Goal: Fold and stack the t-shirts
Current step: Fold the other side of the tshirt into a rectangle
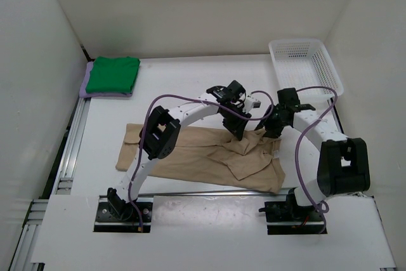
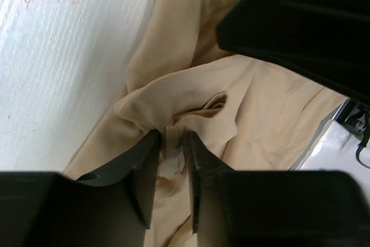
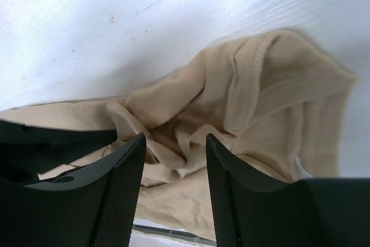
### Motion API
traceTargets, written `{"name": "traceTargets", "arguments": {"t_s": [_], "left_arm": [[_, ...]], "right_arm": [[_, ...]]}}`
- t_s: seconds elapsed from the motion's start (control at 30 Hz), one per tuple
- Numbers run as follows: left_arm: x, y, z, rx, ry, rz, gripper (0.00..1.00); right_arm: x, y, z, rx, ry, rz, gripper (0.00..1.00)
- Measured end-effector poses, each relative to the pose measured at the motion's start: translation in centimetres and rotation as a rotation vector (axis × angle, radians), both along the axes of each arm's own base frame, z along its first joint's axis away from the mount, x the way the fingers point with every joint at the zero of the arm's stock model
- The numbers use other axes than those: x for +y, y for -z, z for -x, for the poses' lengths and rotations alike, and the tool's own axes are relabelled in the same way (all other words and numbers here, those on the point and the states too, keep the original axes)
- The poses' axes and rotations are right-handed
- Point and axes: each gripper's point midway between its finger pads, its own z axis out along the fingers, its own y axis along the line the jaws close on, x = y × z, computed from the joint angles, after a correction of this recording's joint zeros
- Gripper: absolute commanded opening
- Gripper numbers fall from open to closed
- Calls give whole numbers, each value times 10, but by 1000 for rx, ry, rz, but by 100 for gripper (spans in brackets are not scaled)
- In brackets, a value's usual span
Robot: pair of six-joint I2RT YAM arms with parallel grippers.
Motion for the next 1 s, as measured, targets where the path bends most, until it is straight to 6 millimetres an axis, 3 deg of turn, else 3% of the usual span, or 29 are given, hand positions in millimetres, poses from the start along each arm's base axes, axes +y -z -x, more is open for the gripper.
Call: {"name": "traceTargets", "arguments": {"t_s": [0.17,0.2,0.33,0.37,0.4,0.6,0.8,0.87,1.0], "left_arm": [[7,10,6,27,-2,-23,11],[8,12,7,32,-2,-28,11],[10,10,9,33,-1,-29,11],[10,7,9,30,-1,-26,11],[11,4,9,25,-2,-21,11],[15,-32,12,-28,-7,9,11],[29,-48,35,-45,8,-12,11],[32,-45,44,-36,19,-27,19],[41,-29,56,-10,29,-72,36]], "right_arm": [[8,16,3,67,-2,-41,51],[9,17,4,73,0,-47,48],[12,18,6,84,2,-64,17],[13,18,6,85,6,-68,3],[14,17,6,86,10,-72,0],[12,9,12,64,12,-37,0],[25,-12,44,4,-66,44,0],[26,-13,64,2,-83,76,0],[19,-3,100,39,-67,118,19]]}}
